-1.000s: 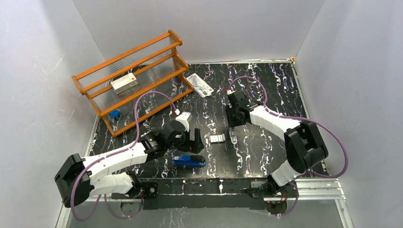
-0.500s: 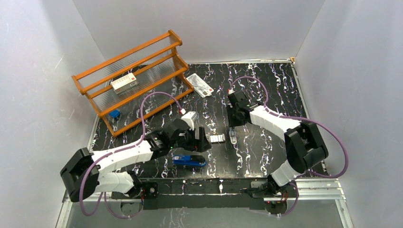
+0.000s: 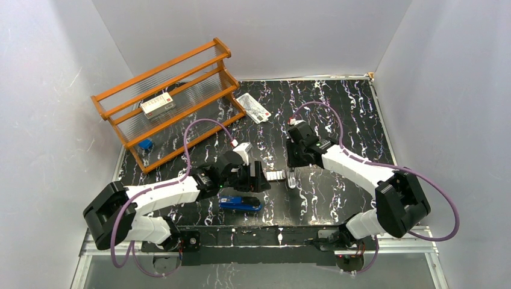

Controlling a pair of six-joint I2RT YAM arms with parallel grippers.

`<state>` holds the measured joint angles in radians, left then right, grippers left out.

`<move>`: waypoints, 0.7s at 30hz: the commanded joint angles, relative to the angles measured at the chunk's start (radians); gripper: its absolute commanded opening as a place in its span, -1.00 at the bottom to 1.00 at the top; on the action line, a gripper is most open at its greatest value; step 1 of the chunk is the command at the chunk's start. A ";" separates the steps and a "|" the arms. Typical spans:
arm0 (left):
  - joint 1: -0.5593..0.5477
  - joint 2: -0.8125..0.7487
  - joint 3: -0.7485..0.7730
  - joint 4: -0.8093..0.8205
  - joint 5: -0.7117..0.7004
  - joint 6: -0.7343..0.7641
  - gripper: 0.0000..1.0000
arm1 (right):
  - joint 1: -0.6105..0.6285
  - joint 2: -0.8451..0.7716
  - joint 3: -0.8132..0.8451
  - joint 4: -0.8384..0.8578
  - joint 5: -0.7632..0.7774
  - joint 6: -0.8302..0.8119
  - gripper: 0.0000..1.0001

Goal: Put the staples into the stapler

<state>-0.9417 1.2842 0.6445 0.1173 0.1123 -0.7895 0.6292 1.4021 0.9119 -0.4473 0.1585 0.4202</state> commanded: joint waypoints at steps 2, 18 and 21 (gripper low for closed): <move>0.004 -0.019 0.035 -0.033 -0.050 -0.015 0.51 | 0.062 -0.003 -0.010 -0.010 0.038 0.042 -0.35; 0.096 -0.154 -0.023 -0.111 -0.114 -0.060 0.53 | 0.284 0.049 0.017 0.009 -0.016 -0.001 -0.31; 0.129 -0.181 -0.039 -0.111 -0.076 -0.072 0.46 | 0.309 0.072 0.019 0.039 -0.032 -0.042 -0.32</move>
<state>-0.8509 1.1507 0.6285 0.0277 0.0151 -0.8394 0.9047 1.4513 0.9001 -0.4652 0.1543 0.4370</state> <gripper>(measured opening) 0.745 0.359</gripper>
